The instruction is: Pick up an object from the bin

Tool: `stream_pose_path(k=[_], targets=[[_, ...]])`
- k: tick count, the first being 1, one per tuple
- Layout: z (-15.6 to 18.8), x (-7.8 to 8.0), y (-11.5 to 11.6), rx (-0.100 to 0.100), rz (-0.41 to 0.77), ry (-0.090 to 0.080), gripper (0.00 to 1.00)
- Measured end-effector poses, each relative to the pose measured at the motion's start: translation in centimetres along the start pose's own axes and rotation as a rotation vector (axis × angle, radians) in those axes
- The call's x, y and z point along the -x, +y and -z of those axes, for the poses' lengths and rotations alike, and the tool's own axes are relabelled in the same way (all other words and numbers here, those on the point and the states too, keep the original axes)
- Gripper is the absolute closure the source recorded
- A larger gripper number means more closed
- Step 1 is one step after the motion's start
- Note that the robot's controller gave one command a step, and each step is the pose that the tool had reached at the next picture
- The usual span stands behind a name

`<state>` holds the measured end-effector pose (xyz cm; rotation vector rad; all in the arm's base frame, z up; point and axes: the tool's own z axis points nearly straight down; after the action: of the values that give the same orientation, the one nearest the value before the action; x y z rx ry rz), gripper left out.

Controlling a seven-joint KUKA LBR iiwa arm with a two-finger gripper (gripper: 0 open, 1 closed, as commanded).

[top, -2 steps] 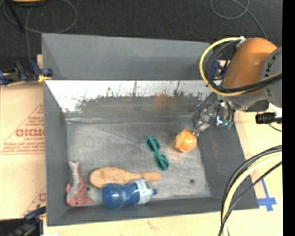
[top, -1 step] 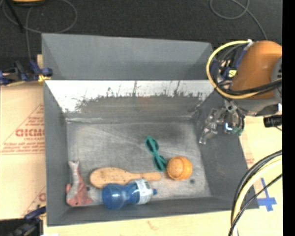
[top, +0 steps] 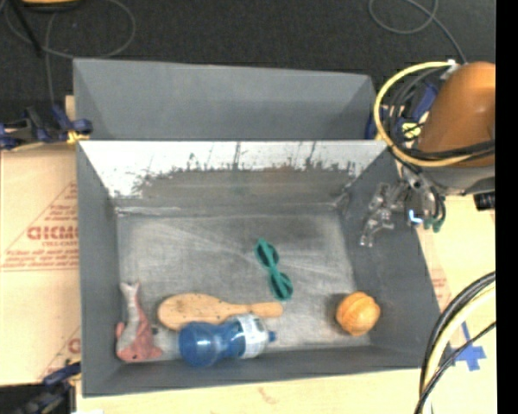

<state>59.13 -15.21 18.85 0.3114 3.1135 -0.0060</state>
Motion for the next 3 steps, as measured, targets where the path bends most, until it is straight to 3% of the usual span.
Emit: stream_pose_path(k=[1, 2, 3], targets=[[3.6, -0.2, 0.9, 0.002, 0.128, 0.016, 1.00], [2.3, 0.1, 1.1, 0.003, 0.059, -0.002, 1.00], [-2.7, -3.9, -0.4, 0.003, 0.264, 0.009, 0.00]])
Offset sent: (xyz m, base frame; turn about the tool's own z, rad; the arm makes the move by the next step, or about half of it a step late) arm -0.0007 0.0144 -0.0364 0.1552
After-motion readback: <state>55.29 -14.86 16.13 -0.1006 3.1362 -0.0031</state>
